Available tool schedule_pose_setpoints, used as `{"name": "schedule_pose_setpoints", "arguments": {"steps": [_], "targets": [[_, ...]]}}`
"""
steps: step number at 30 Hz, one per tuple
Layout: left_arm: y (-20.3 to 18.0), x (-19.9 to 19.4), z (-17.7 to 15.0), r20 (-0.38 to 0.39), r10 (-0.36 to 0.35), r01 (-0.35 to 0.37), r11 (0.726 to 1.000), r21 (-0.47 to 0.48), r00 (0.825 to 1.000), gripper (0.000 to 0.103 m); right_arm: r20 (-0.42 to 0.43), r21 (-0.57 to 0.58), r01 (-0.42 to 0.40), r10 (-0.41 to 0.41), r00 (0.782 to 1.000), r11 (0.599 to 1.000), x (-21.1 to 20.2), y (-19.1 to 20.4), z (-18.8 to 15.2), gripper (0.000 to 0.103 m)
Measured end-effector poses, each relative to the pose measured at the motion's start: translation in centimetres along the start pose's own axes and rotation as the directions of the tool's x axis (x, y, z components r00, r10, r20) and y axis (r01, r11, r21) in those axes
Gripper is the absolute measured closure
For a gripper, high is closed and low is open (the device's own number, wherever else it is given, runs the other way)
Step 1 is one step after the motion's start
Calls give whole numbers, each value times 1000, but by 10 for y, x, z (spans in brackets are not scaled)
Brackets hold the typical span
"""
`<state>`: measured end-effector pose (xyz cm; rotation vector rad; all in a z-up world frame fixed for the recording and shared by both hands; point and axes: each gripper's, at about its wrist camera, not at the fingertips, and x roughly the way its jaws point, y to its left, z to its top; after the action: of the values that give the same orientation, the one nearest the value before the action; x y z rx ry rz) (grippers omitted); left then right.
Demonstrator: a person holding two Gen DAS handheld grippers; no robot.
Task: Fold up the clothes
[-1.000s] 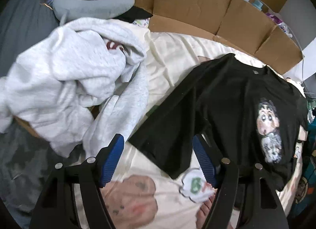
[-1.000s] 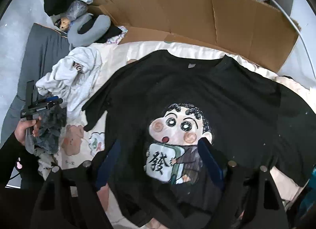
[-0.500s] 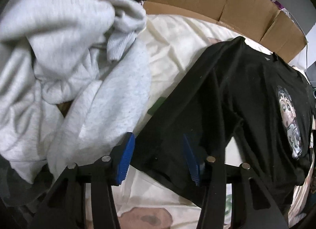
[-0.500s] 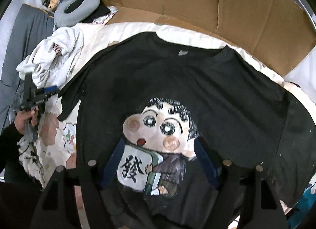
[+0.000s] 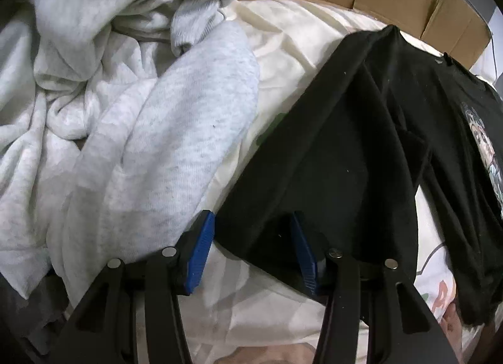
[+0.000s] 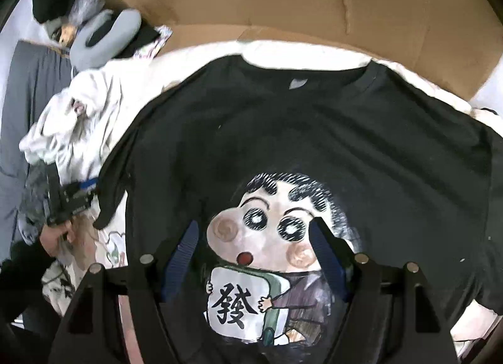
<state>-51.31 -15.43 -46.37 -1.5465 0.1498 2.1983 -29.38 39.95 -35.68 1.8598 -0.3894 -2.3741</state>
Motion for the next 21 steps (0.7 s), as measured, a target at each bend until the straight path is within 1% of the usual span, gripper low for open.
{"name": "schedule_pose_setpoints", "arguments": {"steps": [1,4,7,12,15,21], "targets": [[2,-1,1,4,-1,1,1000,-8,1000,78,-6,-7,0,0,1000,1000,3,2,-1,31],[9,-4,3,5,-18,18,999,-29,1000,90,-16,-18,-2,2,1000,1000,10,8,-3,31],[9,-14,9,1,-62,62,998,-29,998,94,-19,-18,-9,9,1000,1000,14,12,-1,31],[9,-48,29,29,-119,119,993,-15,993,95,-16,-13,-21,21,1000,1000,20,17,2,31],[13,-68,46,45,-137,138,990,-15,990,95,-13,-3,-31,31,999,1000,26,19,5,31],[24,-92,72,57,-149,151,988,-21,987,95,-5,22,-56,56,998,998,40,22,13,31]]}}
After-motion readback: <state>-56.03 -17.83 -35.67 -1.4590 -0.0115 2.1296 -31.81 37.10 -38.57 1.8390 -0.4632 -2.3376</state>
